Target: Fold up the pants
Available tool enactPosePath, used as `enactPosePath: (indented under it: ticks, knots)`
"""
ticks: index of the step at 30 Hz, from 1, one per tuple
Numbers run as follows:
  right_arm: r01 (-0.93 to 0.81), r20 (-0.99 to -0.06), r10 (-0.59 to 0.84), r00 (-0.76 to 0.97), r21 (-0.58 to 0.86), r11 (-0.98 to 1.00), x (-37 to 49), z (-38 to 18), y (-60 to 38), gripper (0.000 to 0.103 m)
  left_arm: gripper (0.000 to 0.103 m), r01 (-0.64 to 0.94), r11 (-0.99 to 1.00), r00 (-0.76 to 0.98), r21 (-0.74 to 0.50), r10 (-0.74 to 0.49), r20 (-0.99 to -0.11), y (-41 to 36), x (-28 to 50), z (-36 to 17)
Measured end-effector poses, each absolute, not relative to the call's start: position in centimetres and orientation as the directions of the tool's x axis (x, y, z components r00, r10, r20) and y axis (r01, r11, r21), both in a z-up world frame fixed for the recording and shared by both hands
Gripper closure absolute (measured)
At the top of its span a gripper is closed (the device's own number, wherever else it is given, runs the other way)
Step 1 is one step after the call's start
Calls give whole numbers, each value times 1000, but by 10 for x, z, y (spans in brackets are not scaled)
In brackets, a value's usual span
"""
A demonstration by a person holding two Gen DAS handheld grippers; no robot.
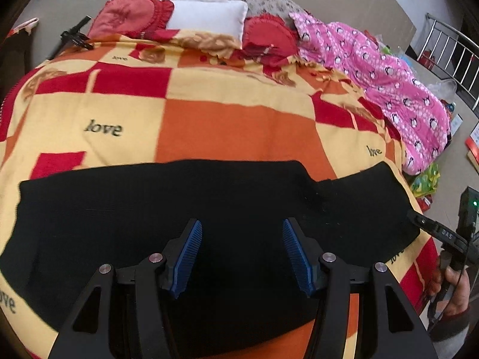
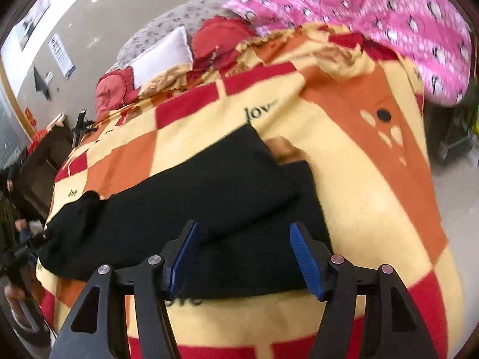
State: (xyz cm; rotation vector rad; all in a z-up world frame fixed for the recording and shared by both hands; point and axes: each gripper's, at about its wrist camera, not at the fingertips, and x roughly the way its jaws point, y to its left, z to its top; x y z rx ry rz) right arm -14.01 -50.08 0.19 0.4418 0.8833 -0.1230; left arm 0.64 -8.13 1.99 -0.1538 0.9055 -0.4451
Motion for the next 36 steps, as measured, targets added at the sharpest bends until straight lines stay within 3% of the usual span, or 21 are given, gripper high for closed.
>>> enactPosePath:
  ticks: [3,5,6,7,16,22,26,28,31,36]
  knots:
    - [283,-747,87,659,354,891,-127,-6,-507,39,47,309,904,535,-295,-421,-732,-92,13,17]
    - [290,-737,89,670,371,882,-118,-8,-511,45,46,308,908,536,-285,-413,-736,-98,16,16]
    - [290,-727,92,681,383,877,-112,-10,-513,65,45,307,908,536,-283,-411,-737,-101,16,16]
    - [290,-723,98,684,393,873,-107,-12,-514,99,45,307,909,537,-282,-410,-737,-101,17,16]
    - [247,-645,79,760,399,883,-156,31,-514,99,45,312,903,554,-297,-427,-715,-98,-1,26]
    - [295,-719,61,692,359,885,-158,2,-519,98,44,314,907,546,-279,-413,-729,-105,-3,9]
    - [319,-743,30,669,324,891,-157,-7,-520,92,44,326,916,563,-235,-388,-730,-110,-9,11]
    - [332,-747,1,664,296,896,-161,1,-521,82,44,324,918,565,-227,-380,-732,-111,-9,14]
    - [357,-736,-61,674,252,899,-169,19,-522,76,44,319,926,588,-203,-362,-724,-115,-12,21]
    - [262,-705,-4,710,259,930,-160,42,-499,66,44,332,924,604,-188,-361,-711,-121,-13,26]
